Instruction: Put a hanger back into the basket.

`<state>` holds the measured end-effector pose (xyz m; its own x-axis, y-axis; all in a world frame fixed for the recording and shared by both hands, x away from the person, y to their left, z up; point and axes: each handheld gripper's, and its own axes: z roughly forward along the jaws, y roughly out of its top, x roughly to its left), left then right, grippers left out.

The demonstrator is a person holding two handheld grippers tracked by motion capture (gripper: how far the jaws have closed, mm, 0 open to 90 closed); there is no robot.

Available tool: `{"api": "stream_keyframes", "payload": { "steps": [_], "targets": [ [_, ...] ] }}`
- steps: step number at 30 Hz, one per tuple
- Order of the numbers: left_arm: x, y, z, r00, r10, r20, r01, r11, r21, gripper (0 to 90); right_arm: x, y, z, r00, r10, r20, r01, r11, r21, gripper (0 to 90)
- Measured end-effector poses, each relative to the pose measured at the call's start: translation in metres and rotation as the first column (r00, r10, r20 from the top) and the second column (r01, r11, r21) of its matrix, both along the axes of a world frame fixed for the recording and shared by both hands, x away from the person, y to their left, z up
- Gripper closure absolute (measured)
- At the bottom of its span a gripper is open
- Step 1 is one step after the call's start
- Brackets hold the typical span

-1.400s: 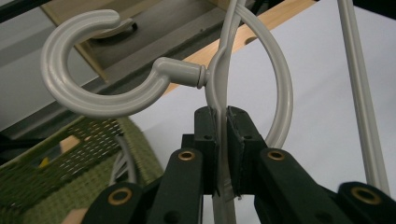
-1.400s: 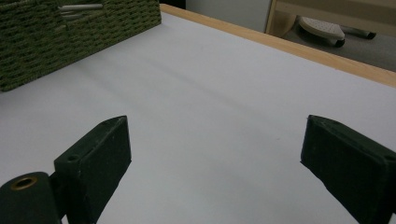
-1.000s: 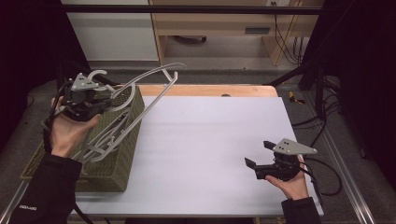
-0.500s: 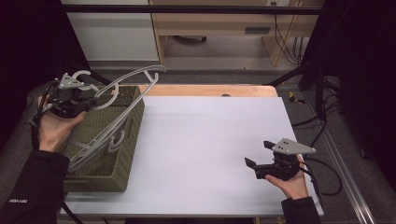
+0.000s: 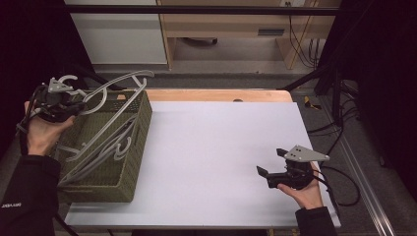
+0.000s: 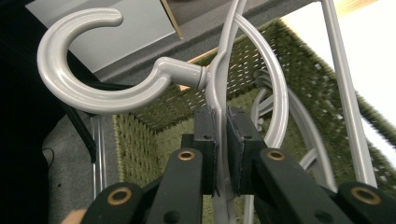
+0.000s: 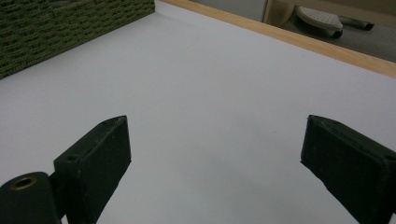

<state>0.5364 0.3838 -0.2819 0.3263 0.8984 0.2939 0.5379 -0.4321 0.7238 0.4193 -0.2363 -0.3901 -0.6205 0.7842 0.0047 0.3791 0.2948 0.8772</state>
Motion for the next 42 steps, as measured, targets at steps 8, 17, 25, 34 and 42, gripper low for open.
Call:
{"api": "stream_keyframes", "payload": {
  "steps": [8, 17, 25, 34, 42],
  "targets": [
    [0.002, 0.012, -0.013, 0.9999, 0.012, -0.011, -0.011, 0.9995, 0.030, 83.2, 0.001, 0.000, 0.000, 1.0000, -0.001, 0.001, 0.001, 1.000, -0.006, 8.6],
    [-0.004, 0.025, -0.020, 0.9999, -0.002, -0.012, 0.003, 0.9981, 0.061, 83.2, 0.001, 0.001, -0.001, 1.0000, 0.000, -0.006, 0.000, 1.000, -0.010, 8.6],
    [-0.010, 0.040, -0.028, 0.9999, 0.001, -0.015, 0.000, 0.9976, 0.070, 83.1, 0.001, 0.002, -0.002, 0.9999, -0.002, -0.010, 0.002, 1.000, -0.012, 8.6],
    [-0.018, 0.046, -0.032, 0.9991, -0.042, -0.009, 0.043, 0.9962, 0.075, 83.1, 0.001, 0.002, -0.002, 0.9999, -0.002, -0.010, 0.002, 1.000, -0.013, 8.7],
    [-0.008, 0.033, -0.045, 0.9985, -0.049, -0.024, 0.051, 0.9919, 0.116, 83.1, 0.001, 0.003, -0.002, 0.9999, 0.001, -0.010, -0.001, 1.000, -0.018, 8.7]
  ]
}}
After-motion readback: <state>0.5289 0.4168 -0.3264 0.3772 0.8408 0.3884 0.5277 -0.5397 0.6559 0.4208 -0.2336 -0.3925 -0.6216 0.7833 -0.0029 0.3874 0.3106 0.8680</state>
